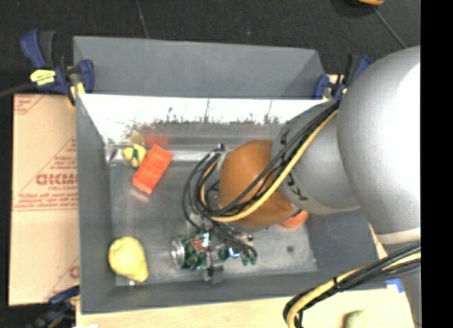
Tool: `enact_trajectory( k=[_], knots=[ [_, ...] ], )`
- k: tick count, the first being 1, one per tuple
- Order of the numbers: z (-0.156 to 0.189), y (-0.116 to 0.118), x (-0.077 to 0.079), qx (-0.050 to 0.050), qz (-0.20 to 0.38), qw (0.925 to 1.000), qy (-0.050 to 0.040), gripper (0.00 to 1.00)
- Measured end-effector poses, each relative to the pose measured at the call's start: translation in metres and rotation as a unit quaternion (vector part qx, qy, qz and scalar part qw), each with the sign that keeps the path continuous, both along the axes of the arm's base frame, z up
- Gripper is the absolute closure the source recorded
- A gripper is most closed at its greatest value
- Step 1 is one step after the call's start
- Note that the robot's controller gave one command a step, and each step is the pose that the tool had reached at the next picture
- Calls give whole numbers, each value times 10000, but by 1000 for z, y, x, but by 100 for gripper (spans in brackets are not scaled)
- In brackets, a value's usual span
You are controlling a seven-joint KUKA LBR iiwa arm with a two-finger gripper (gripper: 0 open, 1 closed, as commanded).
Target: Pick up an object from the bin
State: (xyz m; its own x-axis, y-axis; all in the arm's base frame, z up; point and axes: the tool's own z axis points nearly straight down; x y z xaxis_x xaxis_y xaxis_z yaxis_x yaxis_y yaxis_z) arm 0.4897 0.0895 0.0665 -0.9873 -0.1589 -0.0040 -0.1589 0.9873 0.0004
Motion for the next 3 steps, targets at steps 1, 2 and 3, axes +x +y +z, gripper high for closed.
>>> enact_trajectory(
  k=[1, 2, 3],
  knots=[
    [4, 0, -6, 29, -653, 9978, -77, 100],
    [4, 0, -6, 29, -655, 9978, -77, 100],
    [17, 0, -8, 20, -660, 9978, -37, 100]
  ],
)
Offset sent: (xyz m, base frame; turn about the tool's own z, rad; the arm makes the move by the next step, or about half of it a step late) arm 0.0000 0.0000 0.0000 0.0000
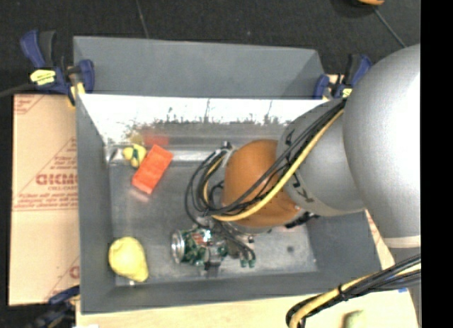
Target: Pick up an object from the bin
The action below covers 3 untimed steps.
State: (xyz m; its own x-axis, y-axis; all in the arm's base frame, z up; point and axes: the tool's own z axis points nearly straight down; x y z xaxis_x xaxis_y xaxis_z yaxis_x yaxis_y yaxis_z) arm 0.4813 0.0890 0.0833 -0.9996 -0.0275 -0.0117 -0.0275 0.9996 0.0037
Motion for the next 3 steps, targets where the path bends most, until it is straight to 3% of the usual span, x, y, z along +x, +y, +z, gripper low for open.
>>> enact_trajectory(
  k=[1, 3],
  knots=[
    [26, 0, 3, 10, -5, 10000, -46, 100],
    [79, 0, 1, 9, -19, 10000, -19, 100]
  ],
)
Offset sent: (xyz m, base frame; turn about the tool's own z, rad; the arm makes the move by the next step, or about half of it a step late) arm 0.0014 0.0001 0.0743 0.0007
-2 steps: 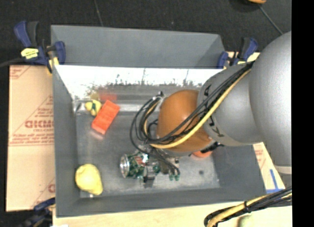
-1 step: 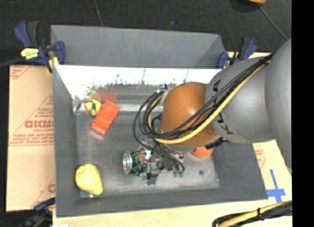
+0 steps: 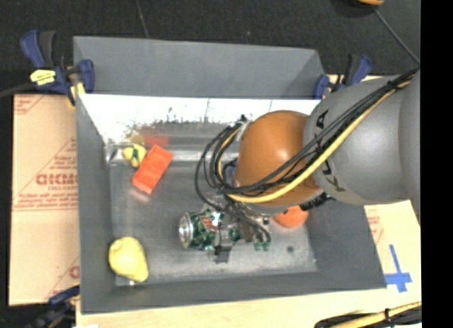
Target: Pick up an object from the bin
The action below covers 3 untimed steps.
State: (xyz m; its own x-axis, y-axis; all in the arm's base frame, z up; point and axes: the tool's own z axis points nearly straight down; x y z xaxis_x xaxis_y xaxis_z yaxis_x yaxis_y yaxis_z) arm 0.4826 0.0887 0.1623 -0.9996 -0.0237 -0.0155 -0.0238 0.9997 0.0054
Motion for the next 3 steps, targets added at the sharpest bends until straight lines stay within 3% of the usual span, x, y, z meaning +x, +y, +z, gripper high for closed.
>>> enact_trajectory(
  k=[1, 3],
  knots=[
    [30, 0, 0, 1, -5, 10000, 3, 100],
    [58, 0, 2, 9, -15, 10000, -27, 100]
  ],
)
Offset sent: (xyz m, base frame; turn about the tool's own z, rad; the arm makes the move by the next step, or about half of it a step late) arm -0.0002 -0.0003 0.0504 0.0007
